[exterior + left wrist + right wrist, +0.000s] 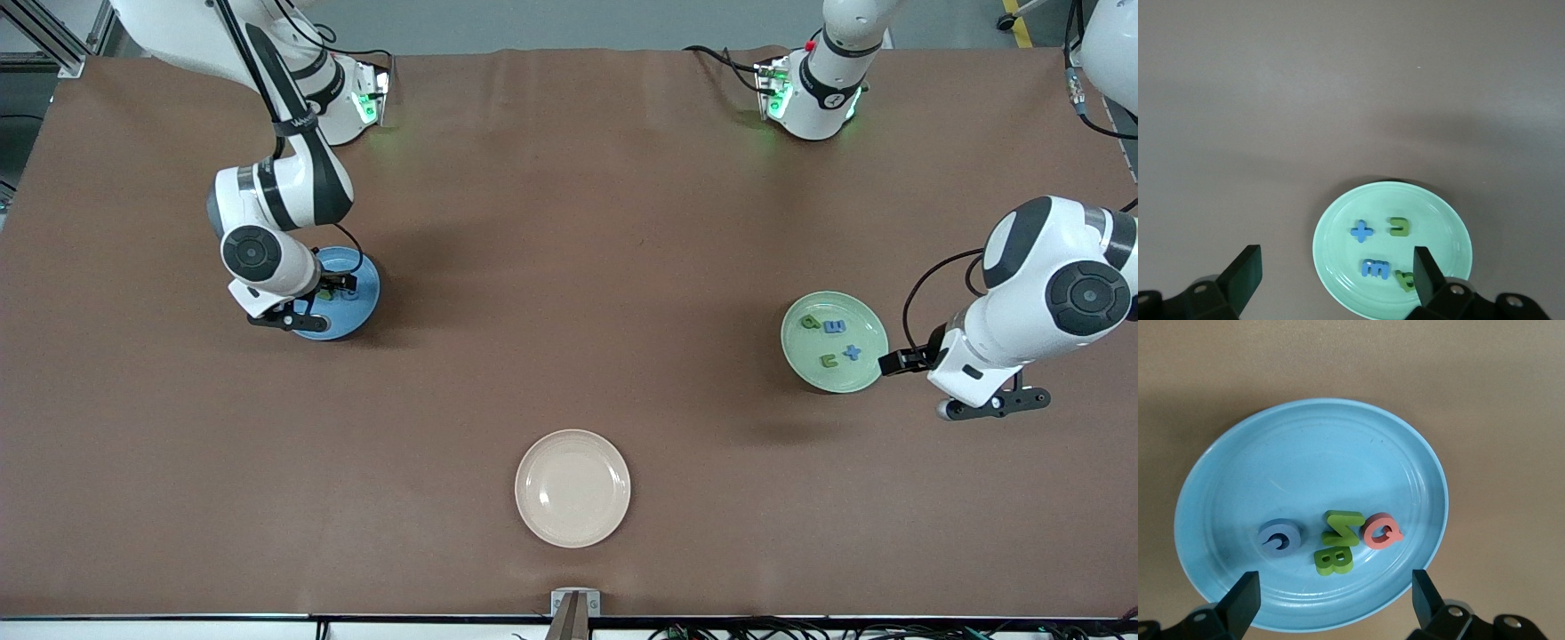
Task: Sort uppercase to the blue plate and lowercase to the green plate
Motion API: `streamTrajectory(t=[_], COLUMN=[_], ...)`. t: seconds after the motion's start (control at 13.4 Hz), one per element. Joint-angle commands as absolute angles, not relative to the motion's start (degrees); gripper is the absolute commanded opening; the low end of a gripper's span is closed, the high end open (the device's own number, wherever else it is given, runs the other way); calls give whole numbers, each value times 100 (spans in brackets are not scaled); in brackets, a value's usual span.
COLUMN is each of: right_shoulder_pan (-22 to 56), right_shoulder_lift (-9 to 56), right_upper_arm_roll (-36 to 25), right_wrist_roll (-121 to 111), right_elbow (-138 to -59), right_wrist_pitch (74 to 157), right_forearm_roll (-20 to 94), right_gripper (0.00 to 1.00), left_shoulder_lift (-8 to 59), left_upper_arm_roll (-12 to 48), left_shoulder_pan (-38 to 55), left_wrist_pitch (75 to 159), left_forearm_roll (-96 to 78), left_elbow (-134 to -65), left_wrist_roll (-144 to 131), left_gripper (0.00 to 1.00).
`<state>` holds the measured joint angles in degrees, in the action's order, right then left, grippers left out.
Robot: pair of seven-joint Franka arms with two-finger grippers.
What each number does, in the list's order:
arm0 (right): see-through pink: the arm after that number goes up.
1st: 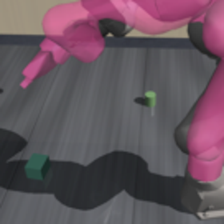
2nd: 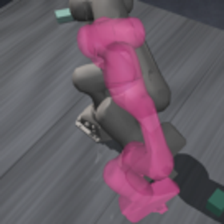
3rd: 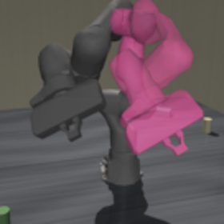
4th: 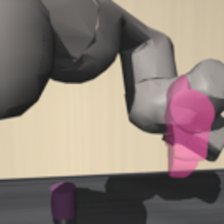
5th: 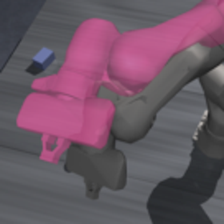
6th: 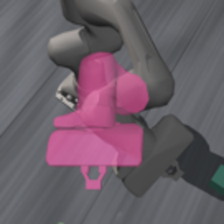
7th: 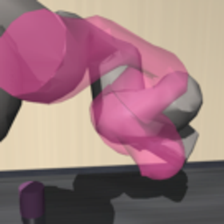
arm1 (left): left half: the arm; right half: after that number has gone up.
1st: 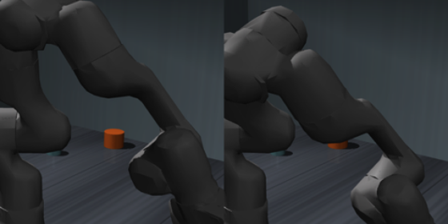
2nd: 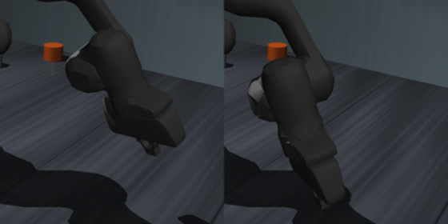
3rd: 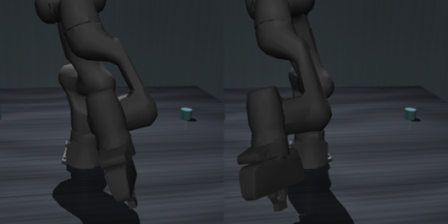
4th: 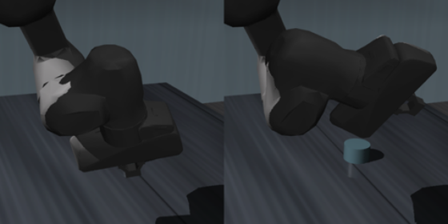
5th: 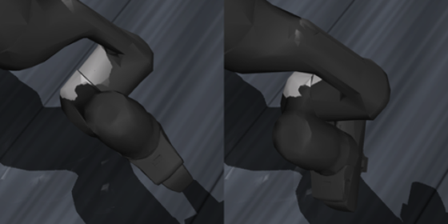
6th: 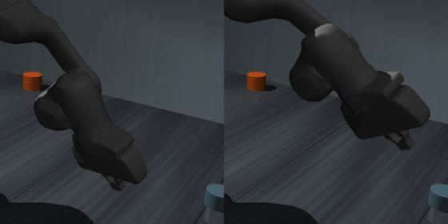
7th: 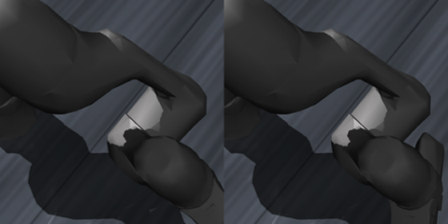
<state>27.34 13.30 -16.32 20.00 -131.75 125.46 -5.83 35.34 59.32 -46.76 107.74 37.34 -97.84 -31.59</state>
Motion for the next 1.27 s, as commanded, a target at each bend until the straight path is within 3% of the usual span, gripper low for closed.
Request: streamTrajectory(t=[0.0, 0.15, 0.37, 0.52, 0.82, 0.9, 1.2], right_shoulder_pan=[2628, 2637, 2628, 2628, 2628, 2628, 2619], right_shoulder_lift=[1301, 1301, 1301, 1309, 1318, 1310, 1248], right_upper_arm_roll=[-1564, -1556, -1564, -1564, -1564, -1564, -1564], right_wrist_roll=[1986, 1986, 1986, 1986, 1986, 1986, 1917], right_elbow=[-13236, -13236, -13236, -13236, -13236, -13236, -13149], right_wrist_pitch=[12630, 12621, 12621, 12630, 12630, 12630, 12455], right_forearm_roll=[-703, -703, -703, -703, -703, -703, -703], right_gripper=[100, 100, 100, 100, 100, 100, 100], left_shoulder_lift=[3699, 3700, 3621, 3525, 2946, 2744, 1577], left_upper_arm_roll=[5661, 5171, 3793, 2494, -38, -296, -308], left_shoulder_pan=[-4641, -4239, -2843, -1825, -30, 95, 114], left_wrist_pitch=[10714, 10758, 10758, 10749, 10732, 10705, 10486], left_forearm_roll=[3726, 3657, 3430, 2597, 665, 276, 97], left_elbow=[-9598, -9449, -9081, -8668, -8674, -8744, -9420], left_wrist_roll=[-2945, -2664, -2480, -1910, -400, -187, -132], left_gripper=[100, 100, 100, 100, 100, 100, 100])
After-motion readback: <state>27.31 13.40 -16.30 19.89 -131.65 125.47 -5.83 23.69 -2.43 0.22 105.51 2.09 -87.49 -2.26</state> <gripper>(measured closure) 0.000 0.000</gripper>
